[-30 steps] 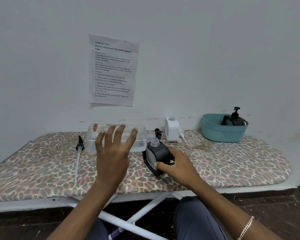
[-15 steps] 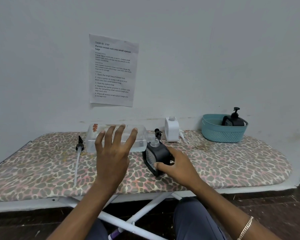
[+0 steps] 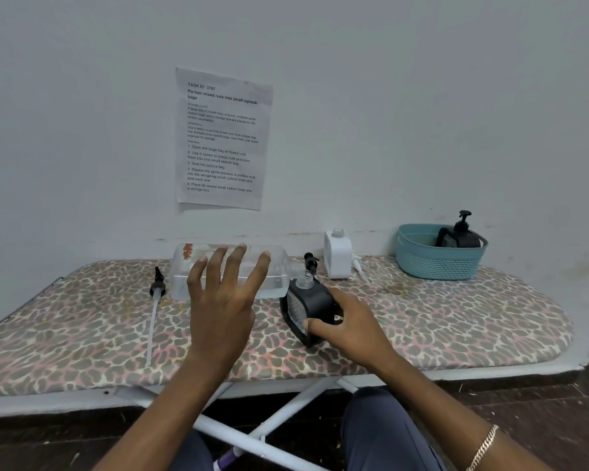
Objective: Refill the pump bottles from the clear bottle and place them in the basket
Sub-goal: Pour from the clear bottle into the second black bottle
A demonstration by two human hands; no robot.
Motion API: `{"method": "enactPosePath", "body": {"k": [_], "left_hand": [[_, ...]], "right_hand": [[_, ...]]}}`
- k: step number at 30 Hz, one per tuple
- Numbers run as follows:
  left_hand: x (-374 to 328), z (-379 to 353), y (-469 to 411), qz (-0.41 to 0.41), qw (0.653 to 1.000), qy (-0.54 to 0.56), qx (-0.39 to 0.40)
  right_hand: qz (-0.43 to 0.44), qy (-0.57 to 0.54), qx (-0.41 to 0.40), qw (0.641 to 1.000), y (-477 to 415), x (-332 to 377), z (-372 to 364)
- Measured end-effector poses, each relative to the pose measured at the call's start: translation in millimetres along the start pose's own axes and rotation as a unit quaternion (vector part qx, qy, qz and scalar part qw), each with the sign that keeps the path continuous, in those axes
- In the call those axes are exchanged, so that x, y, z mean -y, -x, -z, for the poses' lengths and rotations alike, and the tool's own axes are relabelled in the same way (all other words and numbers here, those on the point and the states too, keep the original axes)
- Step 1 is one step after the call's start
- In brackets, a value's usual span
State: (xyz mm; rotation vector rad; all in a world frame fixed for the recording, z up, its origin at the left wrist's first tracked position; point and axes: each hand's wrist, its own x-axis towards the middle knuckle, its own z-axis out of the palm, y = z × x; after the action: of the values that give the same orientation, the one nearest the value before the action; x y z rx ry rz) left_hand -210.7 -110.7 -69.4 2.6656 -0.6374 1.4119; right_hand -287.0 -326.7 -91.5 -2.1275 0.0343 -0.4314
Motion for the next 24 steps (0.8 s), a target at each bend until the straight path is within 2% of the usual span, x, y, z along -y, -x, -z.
{"method": "enactPosePath", "body": {"k": [17, 24], "left_hand": [[5.2, -8.7, 0.4, -0.010, 1.000, 0.011, 0.002], [9.3, -7.3, -0.7, 0.011, 0.999, 0.034, 0.002]], "right_hand": [[-0.001, -0.003, -0.005, 1.000, -1.0, -1.9, -0.8], [-0.007, -0.002, -0.003, 1.000, -0.7, -2.1, 0.0]]}}
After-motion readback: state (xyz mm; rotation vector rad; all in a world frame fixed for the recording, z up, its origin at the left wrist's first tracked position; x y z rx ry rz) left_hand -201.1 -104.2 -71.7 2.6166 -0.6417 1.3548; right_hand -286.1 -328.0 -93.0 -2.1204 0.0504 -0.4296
